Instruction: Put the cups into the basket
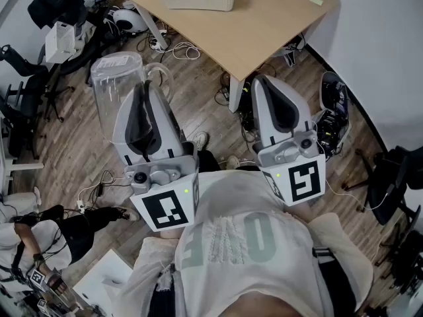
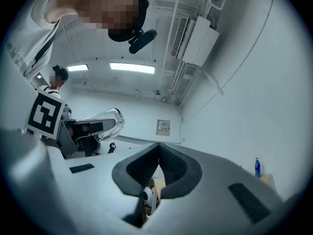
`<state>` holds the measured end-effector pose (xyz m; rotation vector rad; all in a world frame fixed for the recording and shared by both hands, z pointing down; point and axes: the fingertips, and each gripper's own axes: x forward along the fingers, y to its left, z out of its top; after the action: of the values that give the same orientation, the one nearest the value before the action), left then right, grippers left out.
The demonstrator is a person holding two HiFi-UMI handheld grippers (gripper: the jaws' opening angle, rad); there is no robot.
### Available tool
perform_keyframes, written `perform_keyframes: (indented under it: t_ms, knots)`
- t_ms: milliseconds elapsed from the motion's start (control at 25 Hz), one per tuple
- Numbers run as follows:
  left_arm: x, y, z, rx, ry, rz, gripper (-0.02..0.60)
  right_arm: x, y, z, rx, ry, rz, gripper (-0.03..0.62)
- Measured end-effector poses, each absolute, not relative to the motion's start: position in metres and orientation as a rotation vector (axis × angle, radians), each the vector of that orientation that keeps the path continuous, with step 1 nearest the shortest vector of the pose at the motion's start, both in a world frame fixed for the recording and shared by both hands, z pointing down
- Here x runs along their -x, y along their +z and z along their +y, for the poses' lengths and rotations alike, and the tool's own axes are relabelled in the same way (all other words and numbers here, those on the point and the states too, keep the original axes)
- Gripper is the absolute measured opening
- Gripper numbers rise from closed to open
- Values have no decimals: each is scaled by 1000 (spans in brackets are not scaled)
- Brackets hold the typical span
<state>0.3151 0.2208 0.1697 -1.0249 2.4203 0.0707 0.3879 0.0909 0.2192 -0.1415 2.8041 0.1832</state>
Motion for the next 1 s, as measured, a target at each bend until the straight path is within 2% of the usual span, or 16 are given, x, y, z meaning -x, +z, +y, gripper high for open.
perform_keyframes:
  t_ms: [520, 760, 1000]
  knots:
    - [-302, 172, 221, 995, 2, 2425, 37, -375, 224, 95, 151, 252, 2802, -2]
    - [-288, 186, 221, 979, -46, 2481, 37, -333, 281, 105, -1, 218, 3049, -2]
    - [-253, 204, 233, 967, 9, 2530, 37, -294, 298, 122, -65, 246, 3125, -2]
